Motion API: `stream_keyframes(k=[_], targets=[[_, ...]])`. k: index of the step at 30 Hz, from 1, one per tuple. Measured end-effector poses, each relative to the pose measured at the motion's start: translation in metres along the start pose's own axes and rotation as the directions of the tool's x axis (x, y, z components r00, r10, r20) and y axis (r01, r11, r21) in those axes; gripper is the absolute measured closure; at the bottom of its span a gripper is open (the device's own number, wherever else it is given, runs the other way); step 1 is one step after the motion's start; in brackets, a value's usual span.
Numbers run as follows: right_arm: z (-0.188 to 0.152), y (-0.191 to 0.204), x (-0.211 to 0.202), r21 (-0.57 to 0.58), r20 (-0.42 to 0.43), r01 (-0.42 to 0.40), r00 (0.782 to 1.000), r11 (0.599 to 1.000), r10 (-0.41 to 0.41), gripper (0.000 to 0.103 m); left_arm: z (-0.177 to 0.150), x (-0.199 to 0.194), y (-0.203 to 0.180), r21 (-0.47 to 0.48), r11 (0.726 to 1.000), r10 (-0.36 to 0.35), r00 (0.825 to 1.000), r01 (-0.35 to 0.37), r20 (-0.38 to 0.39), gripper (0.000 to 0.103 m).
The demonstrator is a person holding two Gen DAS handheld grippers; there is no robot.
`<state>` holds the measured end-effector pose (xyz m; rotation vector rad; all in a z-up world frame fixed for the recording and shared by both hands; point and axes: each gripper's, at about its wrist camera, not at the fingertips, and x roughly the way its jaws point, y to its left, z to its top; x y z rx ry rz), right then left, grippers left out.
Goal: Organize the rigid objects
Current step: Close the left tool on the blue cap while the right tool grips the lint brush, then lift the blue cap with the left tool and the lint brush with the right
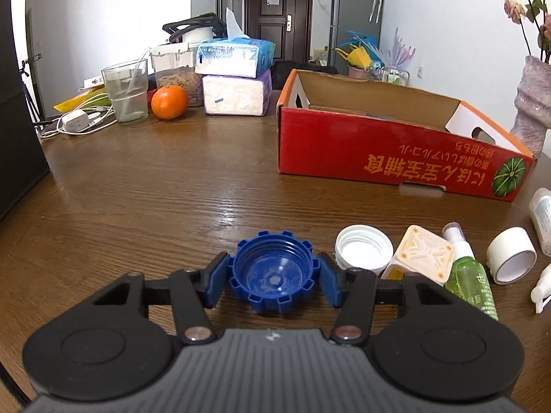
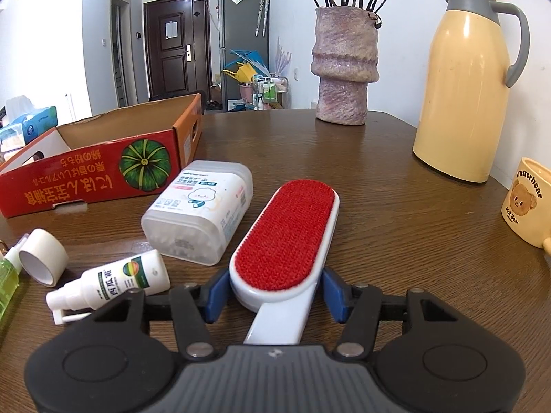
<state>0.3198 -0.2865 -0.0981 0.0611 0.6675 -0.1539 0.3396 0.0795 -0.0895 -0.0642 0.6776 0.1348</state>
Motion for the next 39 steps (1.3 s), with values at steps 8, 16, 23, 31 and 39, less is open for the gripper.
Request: stream_keyframes(k=[8, 16, 23, 31, 39], targets=[[0.0, -0.001, -0.001, 0.011, 0.005, -0.005, 1.0, 1.0, 0.005, 0.047, 0.001, -0.005, 0.001, -0.004, 1.0, -0.001, 1.0, 0.001, 0.023, 0.047], [-0.002, -0.002, -0.008, 0.027, 0.048, -0.017, 0.999, 0.999, 0.016, 0.047, 0.002, -0.012, 0.004, -0.013, 1.0, -0.005, 0.999, 0.005, 0.052, 0.047], [-0.003, 0.001, -0.015, 0.024, 0.089, -0.022, 0.996, 0.999, 0.02, 0.047, 0.002, -0.017, 0.005, -0.018, 1.0, -0.001, 0.997, 0.003, 0.073, 0.047], [-0.006, 0.005, -0.029, 0.022, 0.149, -0.04, 0.988, 0.999, 0.036, 0.047, 0.001, -0.025, 0.005, -0.025, 1.0, 0.001, 0.995, 0.002, 0.101, 0.047], [-0.008, 0.009, -0.043, 0.019, 0.203, -0.075, 0.977, 0.997, 0.07, 0.047, -0.005, -0.04, -0.004, -0.004, 1.0, -0.011, 0.992, 0.012, 0.127, 0.047]])
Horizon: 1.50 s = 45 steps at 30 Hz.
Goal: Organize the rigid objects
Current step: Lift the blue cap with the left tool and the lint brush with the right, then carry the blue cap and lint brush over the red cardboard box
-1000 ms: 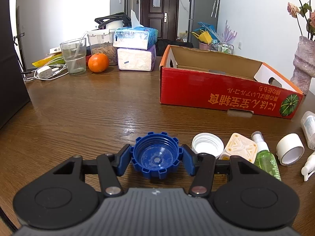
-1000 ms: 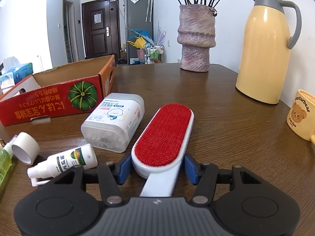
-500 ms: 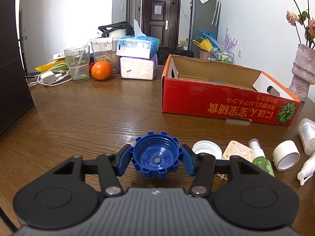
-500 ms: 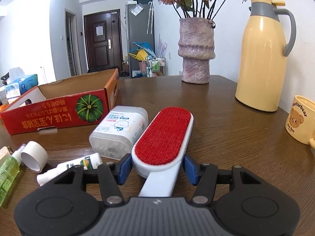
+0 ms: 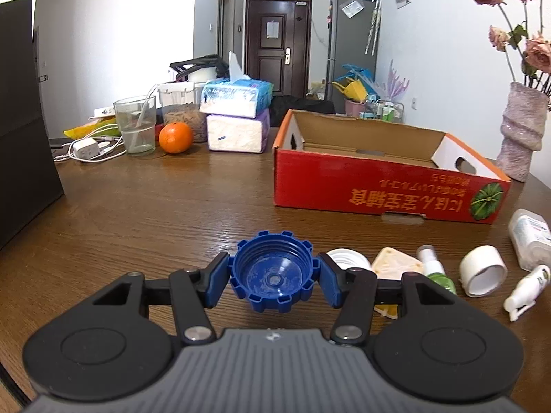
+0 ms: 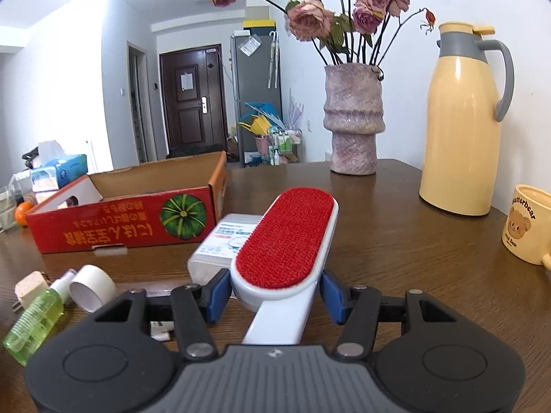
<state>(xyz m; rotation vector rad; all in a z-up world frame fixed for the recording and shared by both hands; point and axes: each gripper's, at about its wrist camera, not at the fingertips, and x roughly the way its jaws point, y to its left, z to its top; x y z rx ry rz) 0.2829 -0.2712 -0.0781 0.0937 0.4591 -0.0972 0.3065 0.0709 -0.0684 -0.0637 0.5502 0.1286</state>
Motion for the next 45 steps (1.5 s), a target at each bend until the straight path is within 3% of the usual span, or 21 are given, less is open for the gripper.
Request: stream_keyframes(k=[22, 45], targets=[[0.014, 0.037, -0.029, -0.071, 0.084, -0.12, 0.988, 0.99, 0.126, 0.047, 0.024, -0.039, -0.042, 0.011, 0.997, -0.076, 0.994, 0.075, 0.085, 0.047], [0.049, 0.082, -0.014, -0.11, 0.123, -0.214, 0.966, 0.971, 0.227, 0.047, 0.071, -0.019, -0.06, -0.012, 0.994, -0.106, 0.986, 0.108, 0.128, 0.047]])
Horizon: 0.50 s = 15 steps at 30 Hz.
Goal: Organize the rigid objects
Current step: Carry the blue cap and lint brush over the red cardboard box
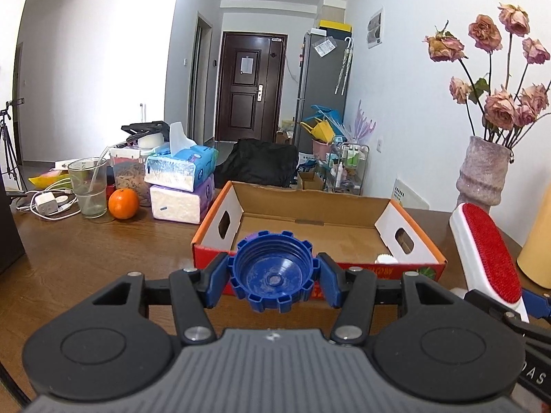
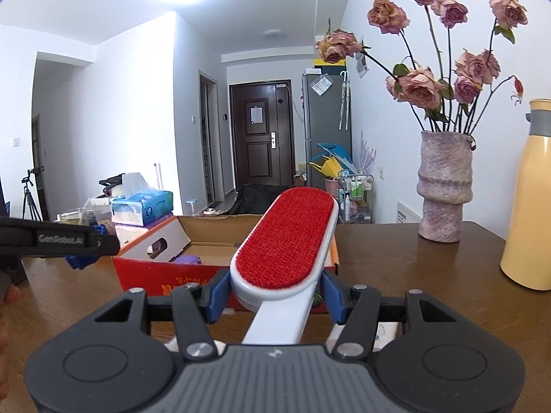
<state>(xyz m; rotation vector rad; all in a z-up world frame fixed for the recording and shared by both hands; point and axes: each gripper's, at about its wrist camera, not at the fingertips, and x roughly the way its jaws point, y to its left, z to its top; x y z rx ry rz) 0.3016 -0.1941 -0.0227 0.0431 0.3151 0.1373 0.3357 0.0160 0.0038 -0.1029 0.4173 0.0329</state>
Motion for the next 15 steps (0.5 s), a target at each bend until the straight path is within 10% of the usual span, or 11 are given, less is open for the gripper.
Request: stream_keyframes(k=[15], targets=[[0.023, 0.014, 0.043, 0.01, 0.024, -0.043, 0.999, 0.999, 0.043, 0.048, 0.025, 0.04, 0.002, -0.047, 0.999, -0.002, 1.0, 0.003, 0.016, 0.047]])
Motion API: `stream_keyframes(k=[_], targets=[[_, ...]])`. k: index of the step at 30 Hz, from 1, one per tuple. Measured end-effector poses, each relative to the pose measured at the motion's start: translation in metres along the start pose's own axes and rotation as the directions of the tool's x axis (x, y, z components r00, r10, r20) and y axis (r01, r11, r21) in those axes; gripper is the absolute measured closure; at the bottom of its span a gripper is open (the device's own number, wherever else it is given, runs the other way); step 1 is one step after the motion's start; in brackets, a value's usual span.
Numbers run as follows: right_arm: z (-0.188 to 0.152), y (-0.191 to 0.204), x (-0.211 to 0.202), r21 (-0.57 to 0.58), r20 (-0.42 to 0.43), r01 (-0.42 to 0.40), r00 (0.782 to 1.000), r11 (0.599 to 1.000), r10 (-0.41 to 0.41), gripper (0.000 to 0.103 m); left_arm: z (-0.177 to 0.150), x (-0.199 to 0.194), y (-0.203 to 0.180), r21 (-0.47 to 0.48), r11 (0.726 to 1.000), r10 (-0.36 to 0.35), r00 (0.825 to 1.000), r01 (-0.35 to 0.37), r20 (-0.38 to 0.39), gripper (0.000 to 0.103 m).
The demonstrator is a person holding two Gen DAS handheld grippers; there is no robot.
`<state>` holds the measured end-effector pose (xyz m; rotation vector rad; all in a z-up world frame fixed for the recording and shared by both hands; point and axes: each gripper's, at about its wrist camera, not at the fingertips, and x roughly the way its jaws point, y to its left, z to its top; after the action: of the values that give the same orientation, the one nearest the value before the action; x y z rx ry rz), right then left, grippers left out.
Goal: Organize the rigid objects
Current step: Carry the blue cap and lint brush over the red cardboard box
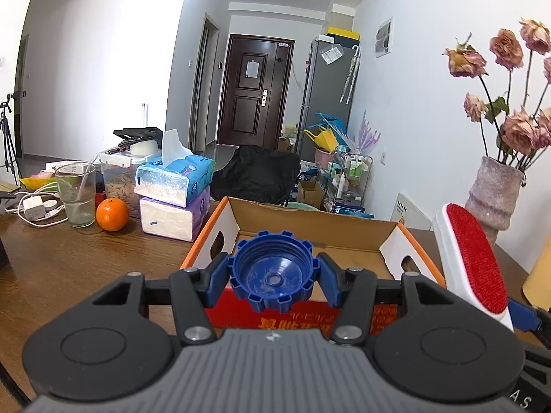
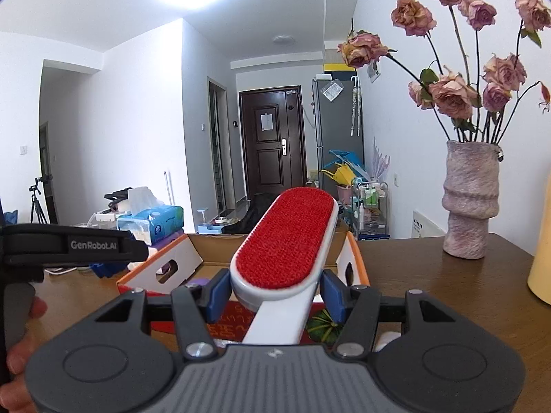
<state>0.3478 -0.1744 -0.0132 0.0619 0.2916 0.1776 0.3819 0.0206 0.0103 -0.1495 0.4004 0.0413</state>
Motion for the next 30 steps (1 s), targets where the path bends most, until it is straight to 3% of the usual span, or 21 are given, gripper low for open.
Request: stream_keyframes(k=[30], targets=[[0.026, 0.001, 0.115, -0.012, -0.061, -0.038, 0.997, 0.999, 0.037, 0.048, 0.034, 0.101, 0.013, -0.005, 0.998, 0.064, 0.997, -0.064, -0.04, 0.047]])
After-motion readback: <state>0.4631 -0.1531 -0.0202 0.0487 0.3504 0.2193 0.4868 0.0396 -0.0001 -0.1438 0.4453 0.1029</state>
